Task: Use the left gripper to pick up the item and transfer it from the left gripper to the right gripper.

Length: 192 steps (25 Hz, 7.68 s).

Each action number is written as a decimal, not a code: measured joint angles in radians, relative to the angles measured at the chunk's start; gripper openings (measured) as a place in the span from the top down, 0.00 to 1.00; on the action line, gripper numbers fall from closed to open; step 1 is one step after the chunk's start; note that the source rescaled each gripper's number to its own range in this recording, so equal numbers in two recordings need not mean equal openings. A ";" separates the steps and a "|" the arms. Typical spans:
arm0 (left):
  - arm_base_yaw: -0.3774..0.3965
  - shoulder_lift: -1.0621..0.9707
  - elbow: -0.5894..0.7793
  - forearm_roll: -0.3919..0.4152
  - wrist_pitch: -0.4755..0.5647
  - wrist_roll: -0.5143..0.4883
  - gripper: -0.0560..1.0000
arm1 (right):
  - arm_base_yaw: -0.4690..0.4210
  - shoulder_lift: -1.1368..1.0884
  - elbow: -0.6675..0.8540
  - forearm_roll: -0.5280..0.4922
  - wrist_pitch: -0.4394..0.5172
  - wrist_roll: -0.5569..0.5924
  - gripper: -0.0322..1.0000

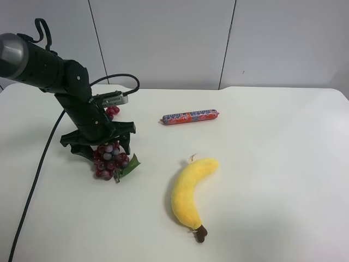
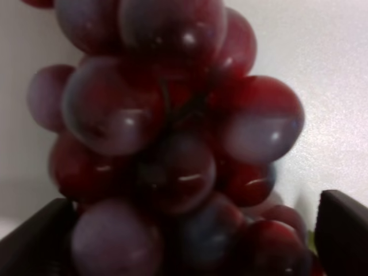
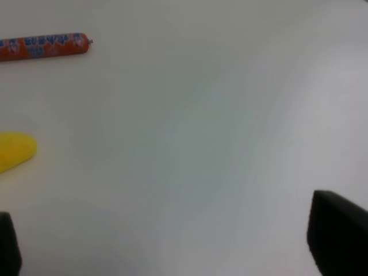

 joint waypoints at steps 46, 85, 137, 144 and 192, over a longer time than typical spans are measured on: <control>0.000 -0.320 -0.001 0.002 0.396 0.218 0.92 | 0.000 0.000 0.000 0.000 0.000 0.000 0.00; -0.451 -0.412 -0.332 0.011 0.526 0.746 0.93 | 0.000 0.000 0.000 0.000 0.000 0.000 0.00; -0.451 -0.412 -0.332 -0.040 0.439 1.043 0.94 | 0.324 0.860 -0.183 0.529 -0.444 -0.826 0.00; -0.451 -0.412 -0.332 -0.040 0.438 1.046 0.94 | 0.430 1.019 -0.183 0.661 -0.519 -1.045 0.00; -0.451 -0.412 -0.332 -0.075 0.440 1.328 0.95 | 0.648 1.274 -0.184 0.799 -0.818 -1.271 0.95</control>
